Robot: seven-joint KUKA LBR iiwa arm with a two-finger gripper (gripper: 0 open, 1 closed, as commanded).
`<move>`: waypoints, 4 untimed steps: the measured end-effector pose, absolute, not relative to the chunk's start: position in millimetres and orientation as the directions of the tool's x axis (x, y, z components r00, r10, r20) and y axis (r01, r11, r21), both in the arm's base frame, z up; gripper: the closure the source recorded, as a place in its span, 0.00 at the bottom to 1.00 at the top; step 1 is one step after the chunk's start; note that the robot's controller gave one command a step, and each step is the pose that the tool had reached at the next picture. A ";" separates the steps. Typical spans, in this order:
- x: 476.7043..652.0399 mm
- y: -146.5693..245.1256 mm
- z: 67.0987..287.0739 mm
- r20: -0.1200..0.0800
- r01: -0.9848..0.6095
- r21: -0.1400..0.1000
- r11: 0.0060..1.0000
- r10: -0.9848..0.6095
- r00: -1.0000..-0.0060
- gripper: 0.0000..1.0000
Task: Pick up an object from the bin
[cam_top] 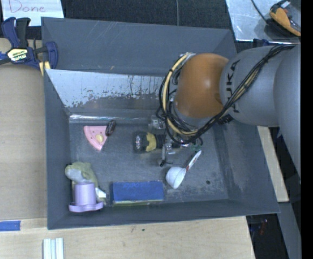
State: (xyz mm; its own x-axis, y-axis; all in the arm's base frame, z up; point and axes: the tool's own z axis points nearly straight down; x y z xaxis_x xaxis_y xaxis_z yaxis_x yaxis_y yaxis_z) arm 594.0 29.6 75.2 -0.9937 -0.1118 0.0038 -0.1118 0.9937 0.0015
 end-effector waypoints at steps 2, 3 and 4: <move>597.8 30.2 75.1 -0.004 -0.090 0.001 0.996 -0.090 -0.996 1.00; 597.8 30.2 75.1 -0.004 -0.090 0.002 0.996 -0.090 -0.996 1.00; 594.3 30.0 91.6 0.007 -0.089 0.002 0.996 -0.089 -0.996 1.00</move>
Offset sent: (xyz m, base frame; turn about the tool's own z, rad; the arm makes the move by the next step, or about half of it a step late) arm 0.0036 0.0013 0.0003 0.0197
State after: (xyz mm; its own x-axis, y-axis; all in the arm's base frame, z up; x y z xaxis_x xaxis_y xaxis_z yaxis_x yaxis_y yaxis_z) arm 594.3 30.0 91.6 -0.9960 -0.0895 0.0069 -0.0895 0.9960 0.0019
